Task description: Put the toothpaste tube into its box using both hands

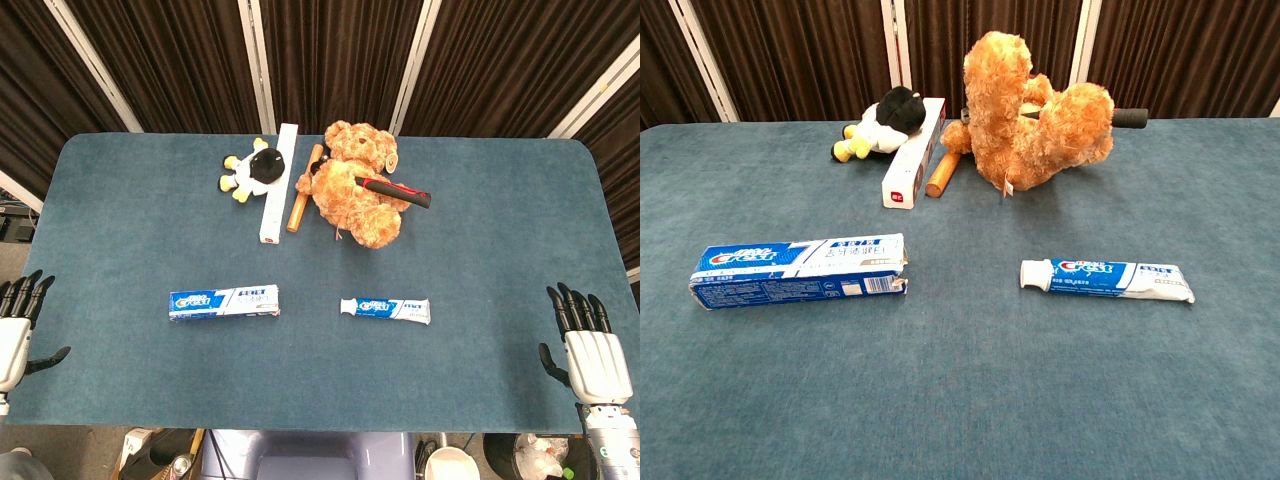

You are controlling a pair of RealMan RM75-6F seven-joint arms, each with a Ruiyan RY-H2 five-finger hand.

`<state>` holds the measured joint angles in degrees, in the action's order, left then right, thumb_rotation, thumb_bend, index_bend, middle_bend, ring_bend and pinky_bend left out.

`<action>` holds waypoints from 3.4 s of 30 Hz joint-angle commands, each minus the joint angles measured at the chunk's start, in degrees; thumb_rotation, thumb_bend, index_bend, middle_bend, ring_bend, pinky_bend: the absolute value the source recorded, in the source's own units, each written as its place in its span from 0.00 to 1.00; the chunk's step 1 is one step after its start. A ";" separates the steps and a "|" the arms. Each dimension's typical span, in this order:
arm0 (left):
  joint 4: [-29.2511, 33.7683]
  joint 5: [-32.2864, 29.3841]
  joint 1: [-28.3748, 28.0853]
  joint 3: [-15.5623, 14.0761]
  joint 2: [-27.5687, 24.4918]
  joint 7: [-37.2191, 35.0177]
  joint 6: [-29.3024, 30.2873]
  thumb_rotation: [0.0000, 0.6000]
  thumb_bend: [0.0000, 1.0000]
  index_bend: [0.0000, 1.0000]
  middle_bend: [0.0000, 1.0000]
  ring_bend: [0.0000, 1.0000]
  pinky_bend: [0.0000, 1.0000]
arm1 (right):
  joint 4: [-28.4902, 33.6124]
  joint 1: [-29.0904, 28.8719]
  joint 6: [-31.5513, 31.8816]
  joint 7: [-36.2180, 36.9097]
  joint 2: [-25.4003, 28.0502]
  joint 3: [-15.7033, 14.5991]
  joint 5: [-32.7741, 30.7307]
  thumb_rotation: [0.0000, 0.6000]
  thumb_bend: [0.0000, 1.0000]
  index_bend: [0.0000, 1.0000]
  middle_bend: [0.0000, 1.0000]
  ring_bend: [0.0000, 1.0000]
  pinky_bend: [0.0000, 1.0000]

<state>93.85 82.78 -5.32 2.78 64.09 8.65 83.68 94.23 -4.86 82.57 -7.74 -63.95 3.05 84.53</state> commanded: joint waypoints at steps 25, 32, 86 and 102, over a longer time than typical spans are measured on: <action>1.74 -1.00 -0.31 -0.21 -0.85 0.09 -1.21 1.00 0.00 0.00 0.00 0.01 0.03 | -0.06 -0.04 0.19 1.85 -0.02 -0.43 1.12 1.00 0.43 0.00 0.00 0.00 0.01; 5.31 -4.03 -3.79 1.79 -0.97 3.11 -6.00 1.00 0.02 0.00 0.01 0.05 0.11 | 0.19 -0.22 0.01 2.46 -0.12 -0.41 1.32 1.00 0.43 0.00 0.00 0.00 0.01; 4.37 -26.89 -29.65 2.99 19.93 28.98 -17.00 1.00 0.39 0.48 0.53 0.48 0.46 | 1.41 -0.37 -1.03 8.15 1.35 -0.41 0.71 1.00 0.43 0.00 0.00 0.00 0.01; 8.17 -17.92 -30.05 7.11 5.59 18.85 -17.08 1.00 0.39 0.47 0.51 0.47 0.45 | 8.59 -7.02 -11.09 -2.57 1.69 3.11 -7.61 1.00 0.42 0.10 0.18 0.14 0.09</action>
<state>101.67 64.67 -35.20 9.46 70.16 27.93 66.69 101.87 -10.71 72.96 -9.00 -61.71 5.36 78.42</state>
